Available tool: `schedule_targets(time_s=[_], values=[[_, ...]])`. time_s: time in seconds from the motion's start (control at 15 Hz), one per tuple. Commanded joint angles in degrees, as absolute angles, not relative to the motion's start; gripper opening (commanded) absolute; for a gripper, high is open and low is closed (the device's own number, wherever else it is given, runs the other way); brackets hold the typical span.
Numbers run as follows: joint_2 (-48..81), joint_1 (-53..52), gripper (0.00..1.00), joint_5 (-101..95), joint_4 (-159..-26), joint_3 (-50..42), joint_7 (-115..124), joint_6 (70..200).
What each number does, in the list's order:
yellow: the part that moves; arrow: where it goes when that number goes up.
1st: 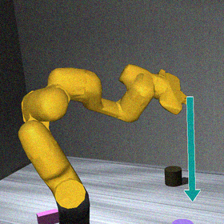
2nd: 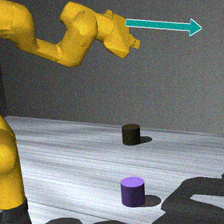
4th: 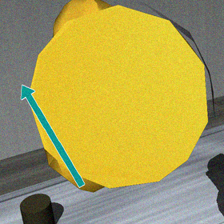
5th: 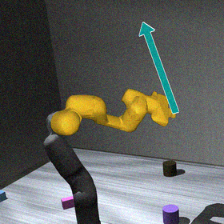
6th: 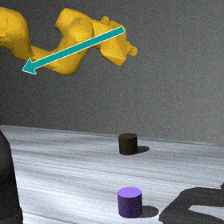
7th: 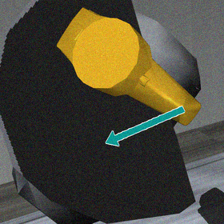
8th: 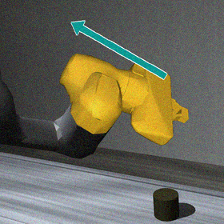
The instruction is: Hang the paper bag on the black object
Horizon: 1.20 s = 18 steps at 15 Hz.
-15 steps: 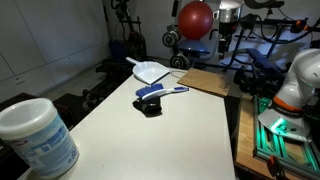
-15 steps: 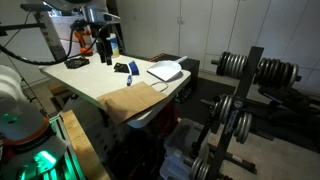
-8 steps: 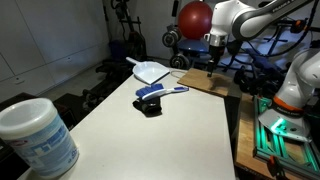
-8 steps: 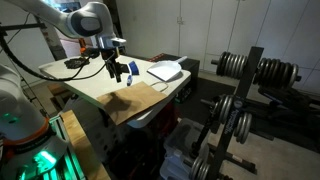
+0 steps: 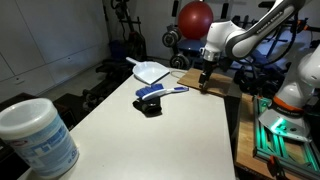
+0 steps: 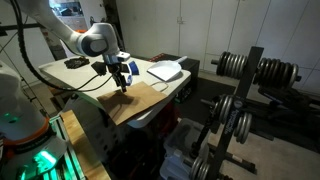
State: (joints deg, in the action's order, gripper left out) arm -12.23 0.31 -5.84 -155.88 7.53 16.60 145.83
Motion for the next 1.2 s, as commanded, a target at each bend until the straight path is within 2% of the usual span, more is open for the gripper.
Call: schedule_targets(time_s=[0.0,0.13,0.2,0.33,0.47,0.93,1.13], values=[[-7.94,-0.10,1.00,-6.54,-155.80,7.94,19.88,149.96],[-6.53,-0.20,0.99,-7.28,-155.66,7.96,20.87,150.55],[-5.97,-0.25,0.80,-7.62,-155.62,7.93,21.43,150.67],[-5.19,-0.48,0.69,-7.81,-155.56,7.74,22.09,150.87],[-5.13,-0.62,0.53,-7.98,-155.33,7.71,22.86,150.98],[-6.87,-0.23,0.04,-10.66,-154.78,7.74,27.15,150.01],[-8.63,0.51,0.00,-12.99,-154.96,7.86,30.29,149.25]])
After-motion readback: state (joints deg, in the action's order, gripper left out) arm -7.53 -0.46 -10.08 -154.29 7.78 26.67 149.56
